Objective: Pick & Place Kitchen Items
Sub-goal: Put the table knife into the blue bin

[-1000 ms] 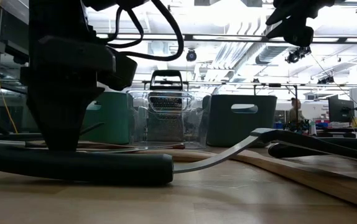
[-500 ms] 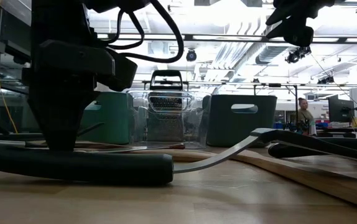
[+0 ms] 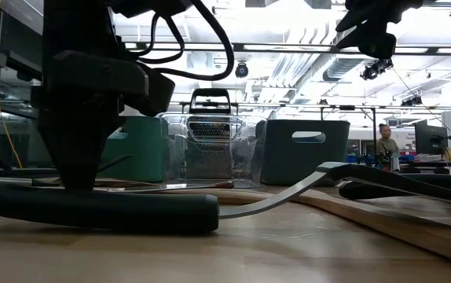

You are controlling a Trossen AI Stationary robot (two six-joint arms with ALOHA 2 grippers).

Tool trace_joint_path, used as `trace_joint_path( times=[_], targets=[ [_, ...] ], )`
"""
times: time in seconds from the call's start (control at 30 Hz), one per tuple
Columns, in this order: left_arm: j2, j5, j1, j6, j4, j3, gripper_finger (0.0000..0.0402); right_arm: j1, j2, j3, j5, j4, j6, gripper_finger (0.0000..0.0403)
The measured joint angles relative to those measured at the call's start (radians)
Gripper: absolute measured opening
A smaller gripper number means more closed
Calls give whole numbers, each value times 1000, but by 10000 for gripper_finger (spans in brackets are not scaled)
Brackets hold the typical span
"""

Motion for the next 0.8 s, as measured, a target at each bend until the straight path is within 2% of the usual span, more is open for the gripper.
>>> trace_joint_path(
  times=[0.27, 0.67, 0.8],
  targets=[
    [0, 4, 0, 0, 3, 0, 32, 0, 0, 0, 0, 0, 0, 146],
    [-4, 59, 1, 9, -1, 2, 31, 0, 0, 0, 0, 0, 0, 146],
    [-1, 64, 1, 54, -47, 53, 31, 0, 0, 0, 0, 0, -3, 146]
  ],
)
